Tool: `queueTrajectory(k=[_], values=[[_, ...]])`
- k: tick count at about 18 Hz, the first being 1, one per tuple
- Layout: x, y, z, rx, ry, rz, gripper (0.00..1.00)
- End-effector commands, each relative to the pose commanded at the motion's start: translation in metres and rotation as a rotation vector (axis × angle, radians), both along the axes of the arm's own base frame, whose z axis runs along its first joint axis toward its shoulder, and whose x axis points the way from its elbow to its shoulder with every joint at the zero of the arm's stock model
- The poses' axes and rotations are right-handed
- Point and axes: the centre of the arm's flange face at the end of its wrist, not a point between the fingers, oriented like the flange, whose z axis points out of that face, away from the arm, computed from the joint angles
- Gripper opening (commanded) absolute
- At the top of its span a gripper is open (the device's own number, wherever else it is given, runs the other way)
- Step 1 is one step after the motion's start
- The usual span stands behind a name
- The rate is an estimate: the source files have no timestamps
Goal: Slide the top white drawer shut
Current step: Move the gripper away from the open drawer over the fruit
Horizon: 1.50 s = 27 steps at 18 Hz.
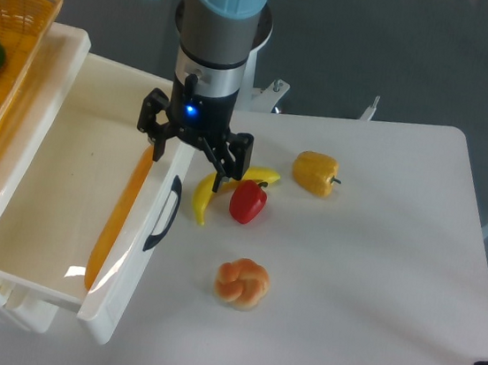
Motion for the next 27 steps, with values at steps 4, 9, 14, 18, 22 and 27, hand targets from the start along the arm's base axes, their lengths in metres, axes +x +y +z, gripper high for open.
queueTrajectory(k=[4, 9, 14, 18, 22, 27], values=[[-0.015, -0.007, -0.005, -0.029, 0.02, 0.026, 1.0], [-0.047, -0.018, -0.023, -0.062, 0.013, 0.077, 1.0], [-0.073, -0.028, -0.033, -0.06, 0.021, 0.121, 1.0], [-0.093, -0.031, -0.069, -0.195, 0.067, 0.135, 1.0], [-0.105, -0.029, -0.09, -0.265, 0.11, 0.14, 1.0], [-0.108, -0.027, -0.105, -0.272, 0.079, 0.167, 1.0]])
